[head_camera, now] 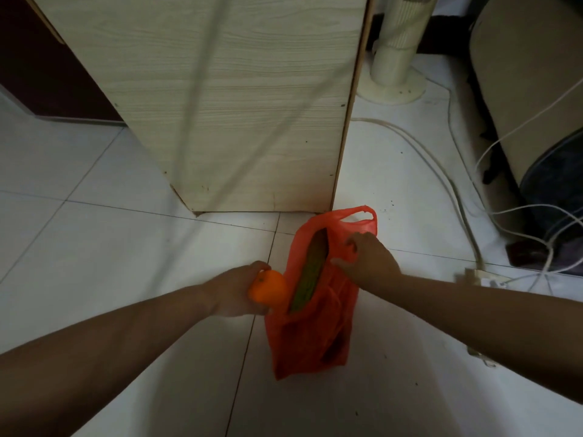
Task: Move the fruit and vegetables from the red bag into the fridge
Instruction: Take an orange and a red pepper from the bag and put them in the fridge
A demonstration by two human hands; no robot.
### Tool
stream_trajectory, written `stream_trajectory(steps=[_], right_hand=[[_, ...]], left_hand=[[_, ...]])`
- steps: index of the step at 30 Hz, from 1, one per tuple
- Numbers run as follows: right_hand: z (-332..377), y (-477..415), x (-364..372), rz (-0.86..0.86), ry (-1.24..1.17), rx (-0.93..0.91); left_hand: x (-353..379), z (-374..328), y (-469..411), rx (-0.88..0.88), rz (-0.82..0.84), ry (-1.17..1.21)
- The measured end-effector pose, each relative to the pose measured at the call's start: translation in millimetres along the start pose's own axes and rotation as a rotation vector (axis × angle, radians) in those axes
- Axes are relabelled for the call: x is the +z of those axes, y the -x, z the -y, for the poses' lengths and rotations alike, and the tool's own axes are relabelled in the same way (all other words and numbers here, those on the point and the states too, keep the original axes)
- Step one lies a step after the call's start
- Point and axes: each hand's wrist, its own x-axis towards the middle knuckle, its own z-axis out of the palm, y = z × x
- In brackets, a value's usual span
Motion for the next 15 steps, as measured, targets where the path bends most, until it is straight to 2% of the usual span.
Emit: stream_trajectory(steps=[4, 7, 10, 13, 15], right_hand=[[-1.9, 3.7, 11.1, 0.041, 0.053, 0.074], [-7.1, 5.9, 20.8, 0.082, -0.008, 0.106], [-7.9, 5.1, 27.6, 0.162, -0.110, -0.003], [-6.5, 5.8, 27.6, 0.179, -0.088, -0.106], [-9.9, 4.5, 27.3, 0.280, -0.029, -0.140]], left_hand=[[-0.5, -0.4, -1.2, -0.004, -0.030, 0.012], [0.9, 1.4, -1.0, -0.016, -0.035, 0.032], [1.2, 2.5, -0.2, -0.028, -0.026, 0.023], [-0.1, 2.3, 0.5, -0.030, -0.027, 0.018], [-0.8, 1.9, 1.3, -0.027, -0.025, 0.037]])
